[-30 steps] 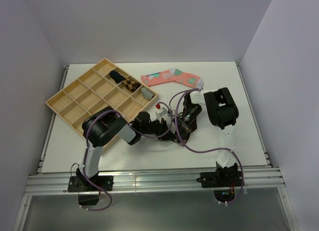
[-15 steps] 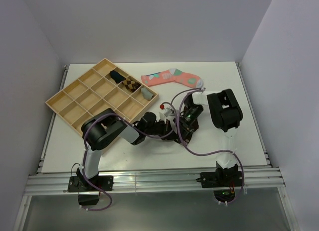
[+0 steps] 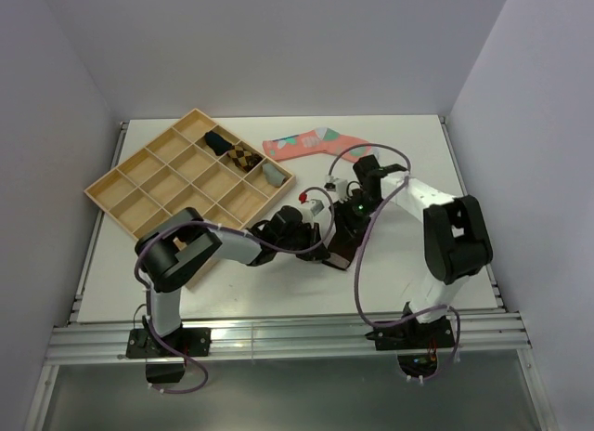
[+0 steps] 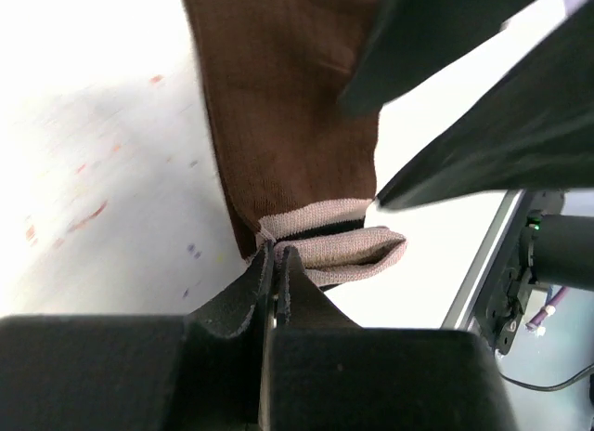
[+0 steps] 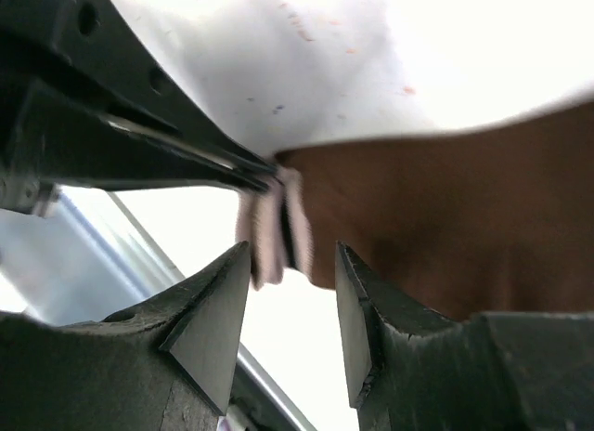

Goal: Roll the socks
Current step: Roll the sock at the center of the board.

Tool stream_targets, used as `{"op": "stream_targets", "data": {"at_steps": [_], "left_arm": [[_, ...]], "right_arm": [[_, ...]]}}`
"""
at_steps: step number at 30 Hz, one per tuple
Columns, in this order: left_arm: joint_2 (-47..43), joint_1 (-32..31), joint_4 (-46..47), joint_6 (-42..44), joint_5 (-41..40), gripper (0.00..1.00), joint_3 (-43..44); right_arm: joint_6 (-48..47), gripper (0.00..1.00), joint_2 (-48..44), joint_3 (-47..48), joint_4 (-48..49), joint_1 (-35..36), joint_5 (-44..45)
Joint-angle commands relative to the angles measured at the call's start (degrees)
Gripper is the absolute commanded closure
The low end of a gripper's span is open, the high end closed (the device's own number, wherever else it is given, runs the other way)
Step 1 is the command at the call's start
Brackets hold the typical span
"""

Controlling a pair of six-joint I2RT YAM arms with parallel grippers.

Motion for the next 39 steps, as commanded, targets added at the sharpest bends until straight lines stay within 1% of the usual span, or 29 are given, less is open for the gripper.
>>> {"op": "stream_targets", "data": {"at_steps": [1, 5, 9, 11, 14, 16, 17, 19, 20, 21, 22, 24, 28, 29, 33, 39], "left_arm": [[-2.68, 0.02, -13.96, -0.19, -4.89, 1.00, 0.95], [-5.40, 0.64, -22.56, 0.86, -5.78, 1.00, 1.22], [-8.82, 0.72, -31.97, 1.74, -9.90, 1.00, 2.53], [-9.62, 0.81, -35.06, 2.18, -11.49, 1.00, 3.15], [-11.29, 1.34, -38.67, 3.06, -9.40, 0.99, 3.67], [-11.12, 2.04, -41.74, 4.38, -7.37, 1.00, 5.60], [-10.86, 2.22, -42.63, 4.99, -5.27, 1.00, 7.00], [-9.37, 3.27, -45.44, 5.69, -2.89, 1.00, 8.42], [-8.23, 4.23, -46.14, 5.96, -0.44, 1.00, 9.47], [-7.78, 4.76, -47.46, 6.22, 0.80, 1.00, 10.00], [-7.52, 5.12, -48.08, 6.49, 1.85, 1.00, 10.35], [-6.64, 6.08, -49.49, 6.93, 5.01, 1.00, 11.85], [-4.53, 7.05, -51.34, 6.40, 8.89, 0.99, 13.87], [-3.22, 7.31, -51.68, 6.05, 9.33, 1.00, 14.39], [-1.54, 7.32, -51.34, 5.00, 10.92, 1.00, 15.28], [0.66, 7.32, -50.64, 4.03, 11.88, 1.00, 16.07]], "right_arm": [[2.70, 0.50, -5.45, -2.43, 5.92, -1.37, 5.20], [2.70, 0.50, -9.50, -4.81, 9.08, -2.25, 9.06], [1.56, 0.51, -12.22, -5.95, 10.76, -2.34, 10.13], [1.13, 0.52, -13.72, -6.56, 11.55, -2.34, 10.30], [-2.20, 0.52, -17.75, -8.41, 13.48, -1.90, 8.64], [-3.71, 0.53, -21.01, -9.99, 14.01, -0.41, 7.93], [-5.10, 0.53, -22.32, -10.78, 14.45, 0.64, 8.19], [-5.73, 0.53, -26.44, -13.85, 16.90, 5.20, 10.82], [-6.17, 0.53, -27.86, -16.56, 19.09, 7.22, 12.13], [-6.70, 0.53, -29.18, -17.89, 19.98, 11.24, 13.45], [-7.40, 0.52, -31.63, -19.12, 21.12, 13.11, 13.99], [-8.80, 0.52, -32.79, -20.89, 21.92, 16.63, 13.21], [-10.74, 0.55, -34.20, -23.00, 24.73, 19.45, 11.27], [-10.40, 0.55, -34.98, -24.48, 27.26, 20.24, 11.79], [-9.87, 0.55, -35.34, -26.69, 31.05, 24.46, 12.14], [-10.57, 0.55, -30.52, -25.73, 30.36, 30.88, 14.42]]}}
